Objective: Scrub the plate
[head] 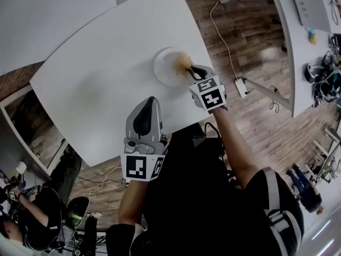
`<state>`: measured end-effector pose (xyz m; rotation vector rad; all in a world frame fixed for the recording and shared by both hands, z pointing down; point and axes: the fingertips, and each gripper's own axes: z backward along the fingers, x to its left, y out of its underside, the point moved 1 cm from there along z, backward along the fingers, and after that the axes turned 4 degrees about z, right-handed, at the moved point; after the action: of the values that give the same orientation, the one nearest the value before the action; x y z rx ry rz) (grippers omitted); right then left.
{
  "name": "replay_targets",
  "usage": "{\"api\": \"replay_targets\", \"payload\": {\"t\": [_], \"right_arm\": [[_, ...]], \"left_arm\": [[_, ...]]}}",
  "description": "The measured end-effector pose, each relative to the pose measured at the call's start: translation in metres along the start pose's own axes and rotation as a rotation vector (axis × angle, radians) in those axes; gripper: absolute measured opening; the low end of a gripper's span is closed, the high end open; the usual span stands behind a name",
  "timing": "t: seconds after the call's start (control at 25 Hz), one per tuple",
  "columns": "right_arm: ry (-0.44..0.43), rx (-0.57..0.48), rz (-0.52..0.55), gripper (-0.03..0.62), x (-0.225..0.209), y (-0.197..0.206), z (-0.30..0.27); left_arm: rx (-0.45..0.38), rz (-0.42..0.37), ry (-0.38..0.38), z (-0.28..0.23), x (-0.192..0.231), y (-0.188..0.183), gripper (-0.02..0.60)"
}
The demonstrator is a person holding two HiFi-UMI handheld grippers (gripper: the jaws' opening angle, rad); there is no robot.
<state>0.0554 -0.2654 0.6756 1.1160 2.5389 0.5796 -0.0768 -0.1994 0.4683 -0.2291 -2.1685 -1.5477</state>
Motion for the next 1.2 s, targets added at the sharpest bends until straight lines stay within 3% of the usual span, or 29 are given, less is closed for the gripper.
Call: {"api": "replay_targets", "payload": {"t": [0.52, 1.2], "right_arm": [[-0.025, 0.000, 0.041, 0.043, -0.002, -0.021, -0.013], [-0.058, 0.005, 0.105, 0.043, 0.031, -0.040, -0.028]], "left_arm": [[-0.015, 0.015, -0.051, 0.000, 0.009, -0.004, 0.003], [-0.043, 0.036, -0.095, 0.024, 0.030, -0.008, 0.003]]}}
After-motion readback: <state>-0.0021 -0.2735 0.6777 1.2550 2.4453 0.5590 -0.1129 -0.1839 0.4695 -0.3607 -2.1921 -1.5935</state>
